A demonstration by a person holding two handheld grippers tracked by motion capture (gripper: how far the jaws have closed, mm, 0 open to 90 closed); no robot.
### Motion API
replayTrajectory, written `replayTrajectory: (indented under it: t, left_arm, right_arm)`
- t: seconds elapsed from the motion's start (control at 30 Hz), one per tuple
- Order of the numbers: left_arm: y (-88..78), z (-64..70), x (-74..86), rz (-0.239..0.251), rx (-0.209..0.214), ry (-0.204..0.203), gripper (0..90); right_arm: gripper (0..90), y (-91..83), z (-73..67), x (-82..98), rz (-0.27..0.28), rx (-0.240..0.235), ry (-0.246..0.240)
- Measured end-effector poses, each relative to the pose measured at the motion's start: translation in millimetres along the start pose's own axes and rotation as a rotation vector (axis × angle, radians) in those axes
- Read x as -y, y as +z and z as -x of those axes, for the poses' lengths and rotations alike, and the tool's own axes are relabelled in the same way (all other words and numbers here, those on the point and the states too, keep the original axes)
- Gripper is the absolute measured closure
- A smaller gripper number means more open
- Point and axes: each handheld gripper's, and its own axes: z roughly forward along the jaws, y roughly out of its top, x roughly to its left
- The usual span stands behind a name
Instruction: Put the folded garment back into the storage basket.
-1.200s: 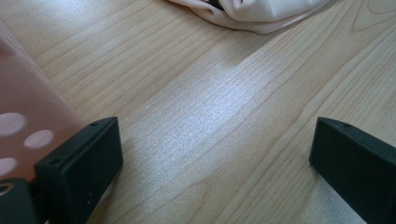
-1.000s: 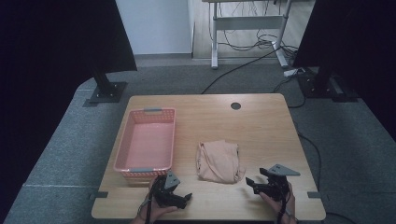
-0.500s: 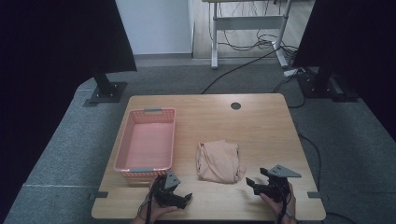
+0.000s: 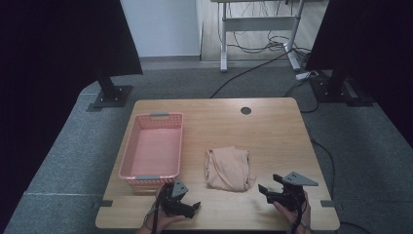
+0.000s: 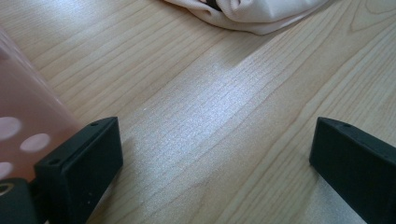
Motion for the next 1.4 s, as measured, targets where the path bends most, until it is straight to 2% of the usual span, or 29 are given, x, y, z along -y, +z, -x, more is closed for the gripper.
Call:
replayTrajectory:
  t: [0.47,1.1,1.17,1.4]
  left_arm:
    - [0.1,0.0,-0.1,0.000,0.001,0.001,2.5]
    - [0.1,0.0,-0.1,0.000,0.001,0.000,2.5]
    - [0.1,0.0,0.0,0.000,0.001,0.000,2.5]
    - [0.1,0.0,0.0,0.000,0.001,0.000,2.5]
  right_arm:
    - [21.6,-2.6,1.4,-3.9,0.013,-0.010,0.010]
    - [22.0,4.3,-3.9,-17.3,0.026,-0.033,0.003]
    - [22.0,3.8,-5.0,-19.5,0.036,-0.047,0.016]
    - [22.2,6.7,-9.4,-31.1,0.048,-0.041,0.007]
